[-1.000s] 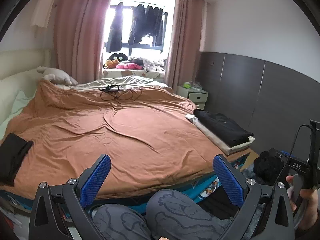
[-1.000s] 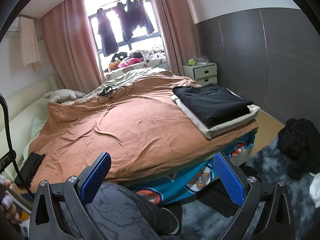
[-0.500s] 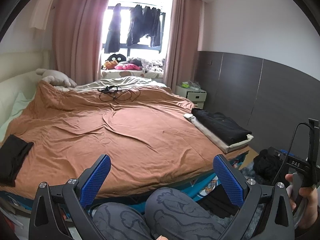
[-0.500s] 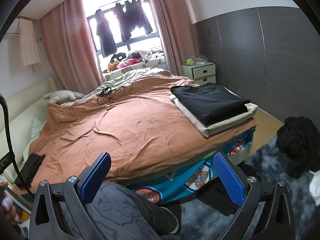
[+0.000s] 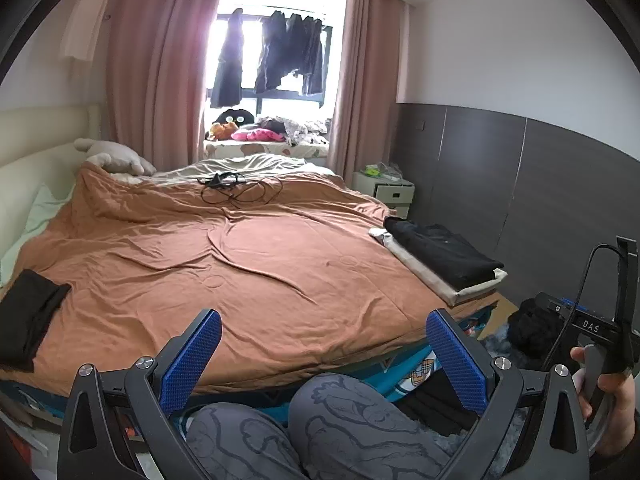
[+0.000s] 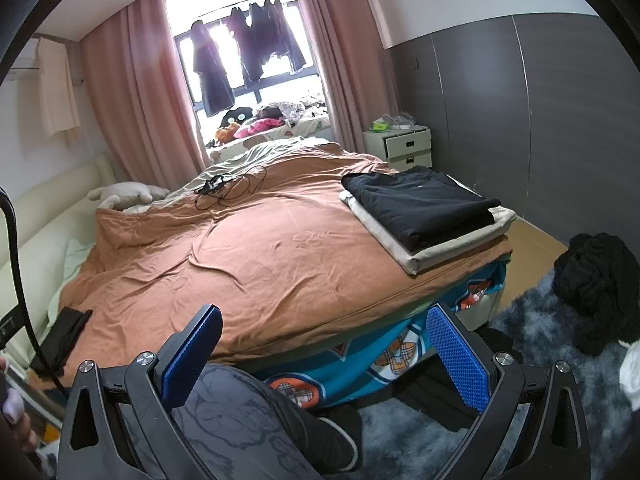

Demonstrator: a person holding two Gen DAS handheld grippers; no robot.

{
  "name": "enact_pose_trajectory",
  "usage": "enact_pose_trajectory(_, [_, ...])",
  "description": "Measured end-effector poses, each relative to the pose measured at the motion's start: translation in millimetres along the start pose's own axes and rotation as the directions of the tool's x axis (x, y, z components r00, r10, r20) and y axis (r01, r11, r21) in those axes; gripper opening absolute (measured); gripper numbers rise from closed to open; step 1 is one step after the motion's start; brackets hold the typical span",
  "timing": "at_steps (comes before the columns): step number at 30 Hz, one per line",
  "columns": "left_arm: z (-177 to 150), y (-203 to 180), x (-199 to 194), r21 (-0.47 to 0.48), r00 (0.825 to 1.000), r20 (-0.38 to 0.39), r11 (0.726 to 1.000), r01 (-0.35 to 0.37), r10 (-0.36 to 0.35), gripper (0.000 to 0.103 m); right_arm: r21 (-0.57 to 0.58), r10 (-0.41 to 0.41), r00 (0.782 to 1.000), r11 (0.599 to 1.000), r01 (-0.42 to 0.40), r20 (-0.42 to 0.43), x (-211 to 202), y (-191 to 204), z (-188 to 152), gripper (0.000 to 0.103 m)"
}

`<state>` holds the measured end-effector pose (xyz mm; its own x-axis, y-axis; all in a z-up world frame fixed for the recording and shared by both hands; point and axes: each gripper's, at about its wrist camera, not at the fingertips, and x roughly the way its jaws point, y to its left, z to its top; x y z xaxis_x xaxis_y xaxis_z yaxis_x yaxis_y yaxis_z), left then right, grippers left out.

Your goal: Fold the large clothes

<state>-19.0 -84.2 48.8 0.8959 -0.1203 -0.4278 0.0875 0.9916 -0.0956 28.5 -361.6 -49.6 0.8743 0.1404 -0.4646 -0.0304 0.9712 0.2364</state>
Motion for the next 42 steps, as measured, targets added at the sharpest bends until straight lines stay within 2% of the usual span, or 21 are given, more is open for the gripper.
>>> enact_pose_trajectory(42, [0.4,-3.7,-7.1,0.001,1.0,0.012,1.0,-0.002,0.002,0.102,0.007,-0.003,1.0,1.0,0.003,-0.004,-5.9,-3.9,-2.2,0.103])
